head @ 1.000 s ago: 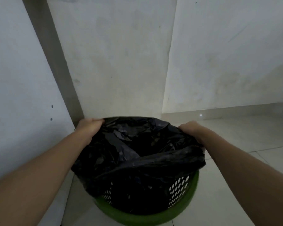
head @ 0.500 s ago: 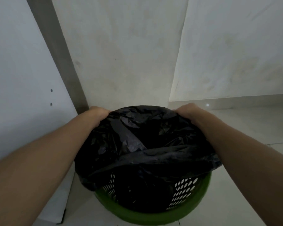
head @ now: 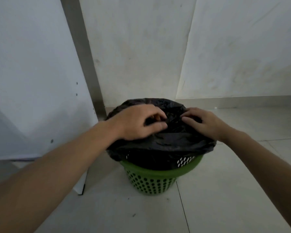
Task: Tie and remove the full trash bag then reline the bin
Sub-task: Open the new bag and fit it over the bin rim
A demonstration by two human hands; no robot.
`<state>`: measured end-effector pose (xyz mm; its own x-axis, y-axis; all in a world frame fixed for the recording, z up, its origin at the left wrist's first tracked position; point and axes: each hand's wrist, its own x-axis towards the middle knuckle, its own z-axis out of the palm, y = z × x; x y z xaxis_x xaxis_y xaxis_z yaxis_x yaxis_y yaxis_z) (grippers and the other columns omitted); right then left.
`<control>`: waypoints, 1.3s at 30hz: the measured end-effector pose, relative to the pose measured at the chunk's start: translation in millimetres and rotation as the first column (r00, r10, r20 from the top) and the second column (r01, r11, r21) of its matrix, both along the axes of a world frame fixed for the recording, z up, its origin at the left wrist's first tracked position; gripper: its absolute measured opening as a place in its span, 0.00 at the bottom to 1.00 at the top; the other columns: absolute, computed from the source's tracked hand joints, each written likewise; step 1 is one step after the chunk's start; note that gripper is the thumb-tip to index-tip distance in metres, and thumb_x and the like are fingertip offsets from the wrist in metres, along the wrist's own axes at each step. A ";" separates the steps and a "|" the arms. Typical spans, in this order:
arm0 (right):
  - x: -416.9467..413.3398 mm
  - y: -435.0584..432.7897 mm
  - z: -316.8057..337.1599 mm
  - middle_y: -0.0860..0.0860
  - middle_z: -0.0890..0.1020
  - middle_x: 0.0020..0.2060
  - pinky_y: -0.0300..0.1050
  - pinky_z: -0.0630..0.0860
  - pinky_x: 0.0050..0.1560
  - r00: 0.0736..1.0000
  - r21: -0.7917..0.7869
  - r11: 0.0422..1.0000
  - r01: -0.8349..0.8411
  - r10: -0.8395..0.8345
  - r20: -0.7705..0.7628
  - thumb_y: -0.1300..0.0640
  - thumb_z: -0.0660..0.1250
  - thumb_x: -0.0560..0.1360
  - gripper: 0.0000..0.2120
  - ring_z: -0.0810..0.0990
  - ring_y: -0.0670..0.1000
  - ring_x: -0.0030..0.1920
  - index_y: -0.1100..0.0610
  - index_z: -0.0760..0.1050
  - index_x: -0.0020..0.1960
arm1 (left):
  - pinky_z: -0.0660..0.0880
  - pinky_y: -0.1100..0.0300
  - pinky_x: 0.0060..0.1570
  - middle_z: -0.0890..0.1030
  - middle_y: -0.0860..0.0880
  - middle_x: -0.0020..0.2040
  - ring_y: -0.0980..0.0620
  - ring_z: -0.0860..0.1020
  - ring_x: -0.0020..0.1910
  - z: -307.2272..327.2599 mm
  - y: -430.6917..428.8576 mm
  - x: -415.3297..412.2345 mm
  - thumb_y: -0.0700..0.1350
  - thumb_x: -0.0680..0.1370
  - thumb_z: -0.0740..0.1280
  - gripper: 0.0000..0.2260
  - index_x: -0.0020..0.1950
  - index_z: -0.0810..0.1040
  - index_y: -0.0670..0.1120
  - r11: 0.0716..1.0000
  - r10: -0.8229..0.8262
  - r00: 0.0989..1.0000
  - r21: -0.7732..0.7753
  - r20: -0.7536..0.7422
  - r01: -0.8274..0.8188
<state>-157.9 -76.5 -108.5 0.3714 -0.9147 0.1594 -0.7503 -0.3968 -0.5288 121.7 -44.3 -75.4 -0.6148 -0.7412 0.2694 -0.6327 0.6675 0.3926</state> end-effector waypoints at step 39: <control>-12.7 148.2 -127.4 0.50 0.83 0.44 0.51 0.81 0.41 0.983 -0.344 0.931 -0.119 0.063 -0.171 0.65 0.74 0.71 0.08 0.80 0.55 0.47 0.56 0.82 0.49 | 0.80 0.54 0.35 0.81 0.43 0.51 0.43 0.79 0.46 -152.2 103.2 61.1 0.43 0.84 0.59 0.12 0.64 0.74 0.40 0.021 0.994 0.108 0.966 0.007 -0.257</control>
